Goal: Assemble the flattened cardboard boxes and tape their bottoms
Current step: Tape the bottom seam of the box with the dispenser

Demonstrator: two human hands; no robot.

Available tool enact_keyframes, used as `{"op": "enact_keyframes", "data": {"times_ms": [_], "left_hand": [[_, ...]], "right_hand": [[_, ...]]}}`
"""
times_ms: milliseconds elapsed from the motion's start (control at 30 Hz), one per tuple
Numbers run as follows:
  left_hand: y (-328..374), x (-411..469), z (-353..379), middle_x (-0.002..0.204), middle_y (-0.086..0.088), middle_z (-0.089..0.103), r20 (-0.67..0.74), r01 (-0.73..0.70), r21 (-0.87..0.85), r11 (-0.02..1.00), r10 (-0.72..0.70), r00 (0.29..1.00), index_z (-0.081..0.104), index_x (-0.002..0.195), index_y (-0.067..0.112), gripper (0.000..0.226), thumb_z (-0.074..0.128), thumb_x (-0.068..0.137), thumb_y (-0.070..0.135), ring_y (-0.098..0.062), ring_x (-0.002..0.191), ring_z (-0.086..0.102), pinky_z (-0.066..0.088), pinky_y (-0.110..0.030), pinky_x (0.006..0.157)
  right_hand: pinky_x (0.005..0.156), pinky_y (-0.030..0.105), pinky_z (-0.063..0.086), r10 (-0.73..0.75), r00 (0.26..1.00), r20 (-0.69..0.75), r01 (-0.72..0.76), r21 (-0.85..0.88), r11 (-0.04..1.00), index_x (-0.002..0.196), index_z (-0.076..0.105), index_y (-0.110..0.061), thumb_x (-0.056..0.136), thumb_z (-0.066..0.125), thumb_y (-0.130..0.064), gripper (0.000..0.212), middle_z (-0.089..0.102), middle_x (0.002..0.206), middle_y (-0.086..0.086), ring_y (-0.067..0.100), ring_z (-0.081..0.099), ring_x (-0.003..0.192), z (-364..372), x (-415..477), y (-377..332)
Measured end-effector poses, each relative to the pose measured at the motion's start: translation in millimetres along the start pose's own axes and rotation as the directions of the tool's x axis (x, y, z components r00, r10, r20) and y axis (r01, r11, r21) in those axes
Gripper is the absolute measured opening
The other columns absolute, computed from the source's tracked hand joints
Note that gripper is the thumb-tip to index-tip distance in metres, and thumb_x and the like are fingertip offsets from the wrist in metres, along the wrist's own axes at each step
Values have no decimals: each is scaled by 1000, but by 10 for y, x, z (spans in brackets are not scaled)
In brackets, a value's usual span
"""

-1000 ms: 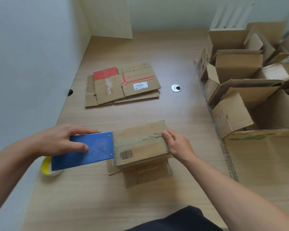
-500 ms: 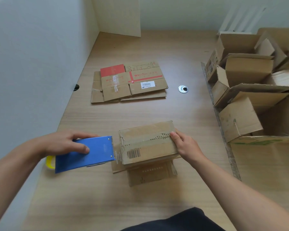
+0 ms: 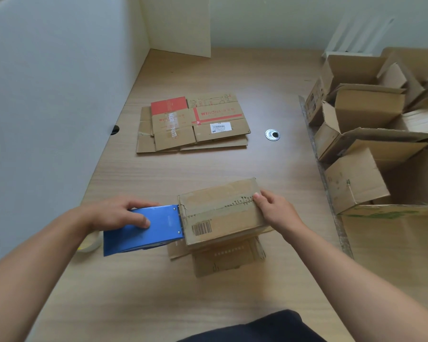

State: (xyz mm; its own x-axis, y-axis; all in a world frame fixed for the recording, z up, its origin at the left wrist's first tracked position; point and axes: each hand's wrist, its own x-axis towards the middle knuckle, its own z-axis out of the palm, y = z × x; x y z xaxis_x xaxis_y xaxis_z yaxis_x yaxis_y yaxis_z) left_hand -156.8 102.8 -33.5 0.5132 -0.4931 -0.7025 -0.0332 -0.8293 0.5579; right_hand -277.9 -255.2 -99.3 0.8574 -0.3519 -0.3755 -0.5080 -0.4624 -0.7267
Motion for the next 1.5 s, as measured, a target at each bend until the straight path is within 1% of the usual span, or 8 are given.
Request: {"op": "enact_keyframes", "data": {"times_ms": [167,267,367,667,967,1233,1367,1500], "left_hand": [[77,10,242,109,25,69,-59,-37,-68,997,33,998,60,110,68,44,63,72,45,0,97,65,46,-27,87],[108,21,411,115,27,67,-105,-27,-94,995,18,994,57,106,73,44,64,67,54,-2,104,64,46,-33,99],[159,39,625,115,29,66,-124,-39,-155,987,20,992,56,106,75,47,64,63,58,-1,104,65,46,-36,103],[451,137,1277,120,28,65,-221,-129,-260,957,71,973,55,129,56,63,60,66,56,1,109,63,47,-35,101],[604,167,1407,117,28,66,-338,-104,-240,965,18,941,57,127,56,62,60,66,55,4,103,63,47,-22,90],[735,39,1568,117,27,64,-457,-57,-105,993,3,889,49,135,56,64,53,71,57,-5,106,62,49,-32,95],[705,43,1566,122,25,64,-392,-79,-258,963,-30,919,55,135,49,65,59,70,51,-1,110,62,48,-28,98],[662,63,1490,118,31,64,-350,-106,-286,952,-1,937,57,117,63,50,62,70,49,5,107,62,47,-24,94]], "right_hand": [[105,45,35,-178,954,-242,71,-394,916,144,46,-32,98,54,-41,48,44,143,4,29,36,129,57,-62,-279],[106,42,31,-374,921,-110,246,-582,775,141,47,-29,98,50,-47,47,43,145,5,29,33,130,218,-250,-324],[120,47,9,-390,919,56,324,-670,668,155,28,-27,102,33,-51,59,22,162,5,26,14,149,373,-367,-273],[112,58,-24,-269,958,102,267,-665,697,158,-2,-35,96,18,-68,73,-20,165,4,24,-27,149,402,-385,-116],[109,55,-28,-334,936,109,315,-677,665,157,0,-38,94,17,-71,74,-15,166,2,21,-22,151,324,-289,-12],[111,57,-24,-329,937,118,320,-669,671,158,1,-36,96,20,-69,72,-16,166,3,21,-22,151,321,-269,-11],[112,56,-24,-345,928,143,352,-641,682,158,1,-36,98,21,-65,69,-16,166,2,20,-23,150,297,-249,31],[111,54,-26,-343,925,164,366,-626,688,158,3,-38,98,21,-64,67,-16,166,0,18,-23,150,272,-220,62]]}}
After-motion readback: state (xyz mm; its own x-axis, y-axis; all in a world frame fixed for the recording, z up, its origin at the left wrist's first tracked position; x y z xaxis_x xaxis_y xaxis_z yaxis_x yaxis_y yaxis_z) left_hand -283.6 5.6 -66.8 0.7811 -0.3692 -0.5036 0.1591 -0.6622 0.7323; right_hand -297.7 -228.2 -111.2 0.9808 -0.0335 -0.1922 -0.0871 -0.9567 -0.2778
